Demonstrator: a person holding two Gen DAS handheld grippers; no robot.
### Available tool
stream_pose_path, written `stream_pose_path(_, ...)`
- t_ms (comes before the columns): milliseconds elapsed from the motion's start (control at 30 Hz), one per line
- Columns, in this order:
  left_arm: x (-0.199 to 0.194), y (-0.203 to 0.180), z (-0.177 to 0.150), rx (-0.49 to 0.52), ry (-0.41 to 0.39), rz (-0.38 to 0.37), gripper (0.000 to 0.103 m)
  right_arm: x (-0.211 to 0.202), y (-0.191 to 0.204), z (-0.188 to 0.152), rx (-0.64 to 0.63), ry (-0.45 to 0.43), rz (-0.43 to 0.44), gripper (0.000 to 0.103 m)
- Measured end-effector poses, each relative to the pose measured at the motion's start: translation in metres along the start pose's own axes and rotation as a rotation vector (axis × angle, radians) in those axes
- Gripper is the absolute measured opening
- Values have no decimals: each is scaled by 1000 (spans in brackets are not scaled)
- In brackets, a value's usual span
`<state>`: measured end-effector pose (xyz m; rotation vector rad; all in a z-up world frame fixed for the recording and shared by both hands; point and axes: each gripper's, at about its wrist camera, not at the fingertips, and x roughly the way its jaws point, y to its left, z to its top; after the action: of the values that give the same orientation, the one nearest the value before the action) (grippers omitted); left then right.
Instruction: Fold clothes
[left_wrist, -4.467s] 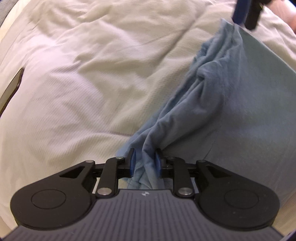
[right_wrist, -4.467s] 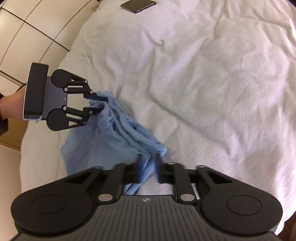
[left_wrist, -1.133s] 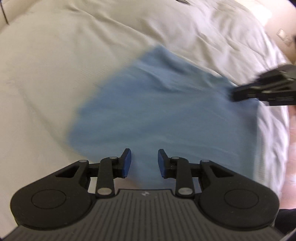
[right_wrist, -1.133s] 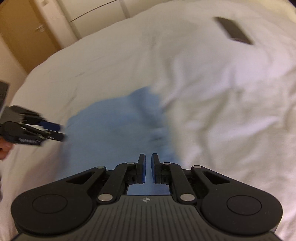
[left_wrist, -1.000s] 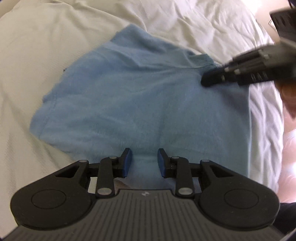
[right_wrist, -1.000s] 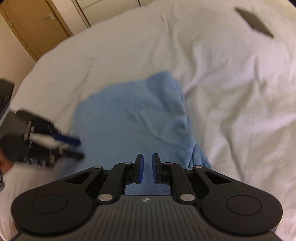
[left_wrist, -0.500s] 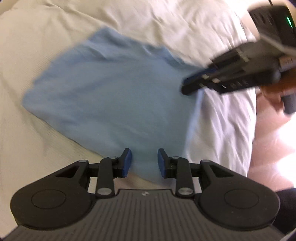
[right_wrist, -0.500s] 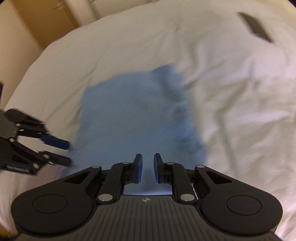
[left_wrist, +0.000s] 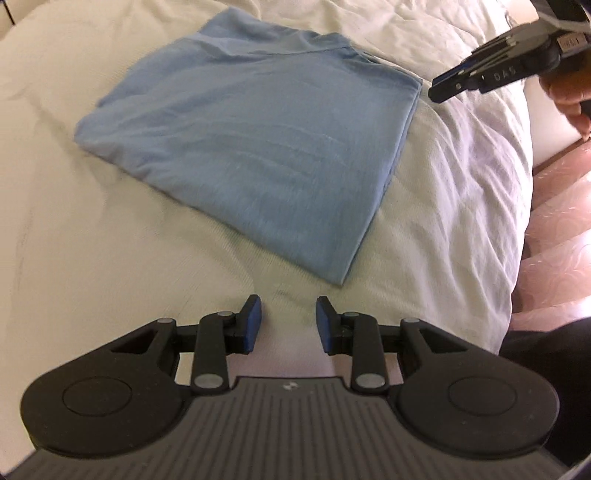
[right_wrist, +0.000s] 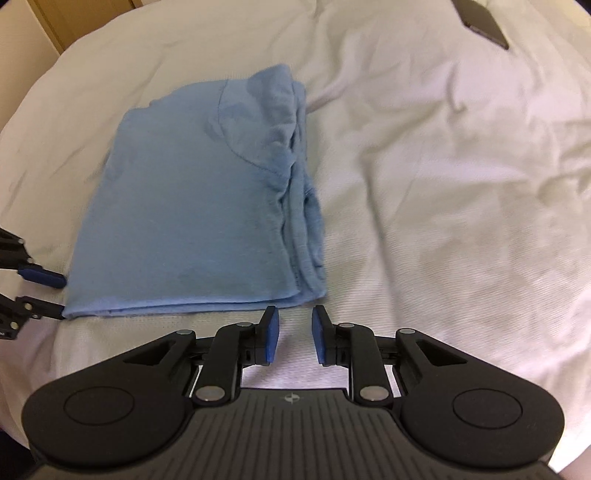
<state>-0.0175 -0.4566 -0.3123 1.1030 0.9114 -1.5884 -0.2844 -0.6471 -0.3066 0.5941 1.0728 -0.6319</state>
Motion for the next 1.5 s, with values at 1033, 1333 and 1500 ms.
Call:
stream_pose_path(1033, -33, 47, -3, 481, -114, 265, 43, -35, 202, -20, -351, -106, -151, 53)
stream_pose_path(1333, 10, 74, -1, 921, -198, 240, 47, 25, 266, -16, -389, -105, -307, 54)
stream_pose_path(1500, 40, 88, -3, 1158, -271, 251, 47, 61, 290, -16, -367, -96, -397, 54)
